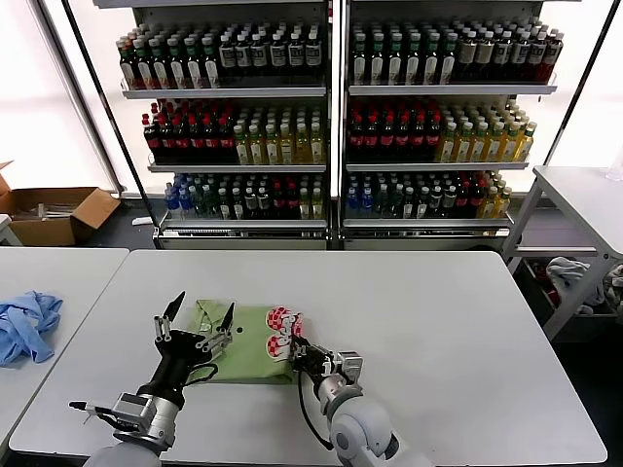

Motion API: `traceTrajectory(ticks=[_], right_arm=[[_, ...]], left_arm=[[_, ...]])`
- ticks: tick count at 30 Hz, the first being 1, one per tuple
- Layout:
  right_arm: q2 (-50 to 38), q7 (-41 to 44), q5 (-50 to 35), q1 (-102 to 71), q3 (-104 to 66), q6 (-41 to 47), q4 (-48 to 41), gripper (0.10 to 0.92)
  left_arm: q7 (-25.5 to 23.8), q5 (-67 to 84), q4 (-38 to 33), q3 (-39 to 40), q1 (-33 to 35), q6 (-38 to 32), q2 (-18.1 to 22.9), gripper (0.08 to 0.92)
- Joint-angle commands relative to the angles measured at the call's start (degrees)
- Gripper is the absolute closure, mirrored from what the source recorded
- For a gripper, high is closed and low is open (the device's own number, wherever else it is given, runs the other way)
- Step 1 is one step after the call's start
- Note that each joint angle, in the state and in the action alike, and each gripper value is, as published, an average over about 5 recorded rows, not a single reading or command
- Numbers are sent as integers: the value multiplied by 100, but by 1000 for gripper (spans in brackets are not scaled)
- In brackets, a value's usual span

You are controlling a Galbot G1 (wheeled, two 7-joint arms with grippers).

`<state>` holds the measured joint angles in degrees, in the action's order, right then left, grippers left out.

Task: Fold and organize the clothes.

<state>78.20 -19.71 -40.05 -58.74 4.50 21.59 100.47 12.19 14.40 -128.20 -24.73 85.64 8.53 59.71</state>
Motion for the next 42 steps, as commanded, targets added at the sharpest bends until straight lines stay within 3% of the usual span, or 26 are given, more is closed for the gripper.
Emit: traceTrajectory(ticks=[1, 9, 15, 20, 30, 38, 42], right_arm=[[-885, 152, 28, -549, -648, -169, 744, 917], [-1771, 345, -2, -1248, -1548, -357, 1506, 916], [-1980, 580, 467, -1341, -1917, -576, 1238, 894], [-2074, 777, 1233, -1562, -2250, -946, 1231, 765], [-2458, 873, 1306, -3251, -4248, -1233, 2821, 479], [-2082, 465, 1577, -5493, -5133, -2105, 3848, 251], [-1795, 257, 1890, -6243, -4864, -2888, 3887, 208]], left_arm=[[24, 20, -9, -21, 16, 25, 3, 177], [23, 18, 54, 118, -34, 33, 68, 177], [31, 40, 87, 96, -21, 49, 54, 177], [99, 148, -35, 78, 52, 172, -16, 177], [311, 837, -408, 197, 178, 507, -446, 177], [718, 1015, -313, 205, 669, -121, -778, 177], [996, 1038, -259, 180, 1069, -559, -939, 177]])
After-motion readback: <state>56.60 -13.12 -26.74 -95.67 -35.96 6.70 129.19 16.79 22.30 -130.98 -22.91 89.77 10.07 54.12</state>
